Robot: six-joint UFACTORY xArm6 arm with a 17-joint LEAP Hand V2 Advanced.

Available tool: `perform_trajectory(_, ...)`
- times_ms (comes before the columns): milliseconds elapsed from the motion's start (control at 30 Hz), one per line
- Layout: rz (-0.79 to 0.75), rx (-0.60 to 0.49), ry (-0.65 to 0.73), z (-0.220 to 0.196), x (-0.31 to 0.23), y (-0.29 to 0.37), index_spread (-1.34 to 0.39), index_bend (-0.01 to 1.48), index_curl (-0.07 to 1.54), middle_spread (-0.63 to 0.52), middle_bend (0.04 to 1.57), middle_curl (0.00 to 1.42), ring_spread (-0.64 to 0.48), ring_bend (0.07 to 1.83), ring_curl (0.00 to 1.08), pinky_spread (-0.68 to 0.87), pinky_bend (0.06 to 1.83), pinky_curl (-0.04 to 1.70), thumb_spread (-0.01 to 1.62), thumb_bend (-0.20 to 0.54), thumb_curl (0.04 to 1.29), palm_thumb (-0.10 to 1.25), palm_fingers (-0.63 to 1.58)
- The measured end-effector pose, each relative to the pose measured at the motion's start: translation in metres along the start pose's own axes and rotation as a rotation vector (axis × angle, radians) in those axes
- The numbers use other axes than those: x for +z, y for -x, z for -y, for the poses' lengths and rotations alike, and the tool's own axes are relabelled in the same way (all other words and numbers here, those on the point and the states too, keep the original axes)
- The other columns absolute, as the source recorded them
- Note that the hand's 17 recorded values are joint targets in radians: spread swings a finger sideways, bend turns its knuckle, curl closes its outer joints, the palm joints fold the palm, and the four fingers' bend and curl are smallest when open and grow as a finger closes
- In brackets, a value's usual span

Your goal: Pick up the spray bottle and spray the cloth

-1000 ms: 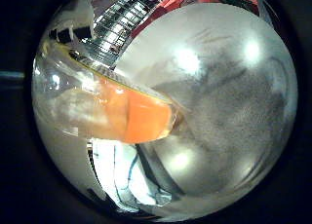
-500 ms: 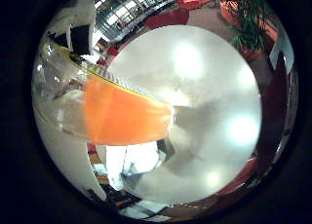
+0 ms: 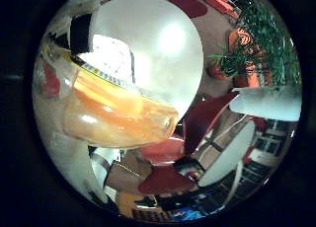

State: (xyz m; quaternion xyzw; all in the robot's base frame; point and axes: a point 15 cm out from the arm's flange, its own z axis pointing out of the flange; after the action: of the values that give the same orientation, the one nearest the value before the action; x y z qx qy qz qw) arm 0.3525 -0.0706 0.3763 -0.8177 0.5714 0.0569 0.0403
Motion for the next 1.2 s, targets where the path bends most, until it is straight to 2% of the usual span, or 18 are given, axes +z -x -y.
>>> perform_trajectory(233,-0.280,-0.061,0.136,0.018,-0.002,0.030,-0.18,1.24,0.73,-0.09,1.42,0.64,-0.21,1.39,0.74,-0.17,1.05,1.38,0.94,-0.013,0.75,1.08,1.14)
perform_trajectory(433,-0.497,-0.067,0.165,0.033,-0.006,0.047,-0.18,1.24,0.73,-0.09,1.43,0.64,-0.21,1.38,0.75,-0.18,1.04,1.40,0.94,-0.015,0.75,1.07,1.14)
perform_trajectory(633,-0.538,-0.072,0.174,0.045,0.014,0.075,-0.18,1.23,0.73,-0.09,1.43,0.64,-0.21,1.38,0.75,-0.18,1.03,1.42,0.94,-0.014,0.76,1.06,1.15)
perform_trajectory(933,-0.551,-0.097,0.252,0.032,0.068,0.093,-0.18,1.23,0.73,-0.10,1.42,0.64,-0.21,1.38,0.76,-0.19,1.02,1.43,0.94,-0.014,0.76,1.06,1.14)
perform_trajectory(1200,-0.539,-0.097,0.260,0.027,0.075,0.097,-0.18,1.23,0.73,-0.10,1.42,0.65,-0.21,1.37,0.76,-0.19,1.02,1.43,0.94,-0.014,0.76,1.06,1.14)
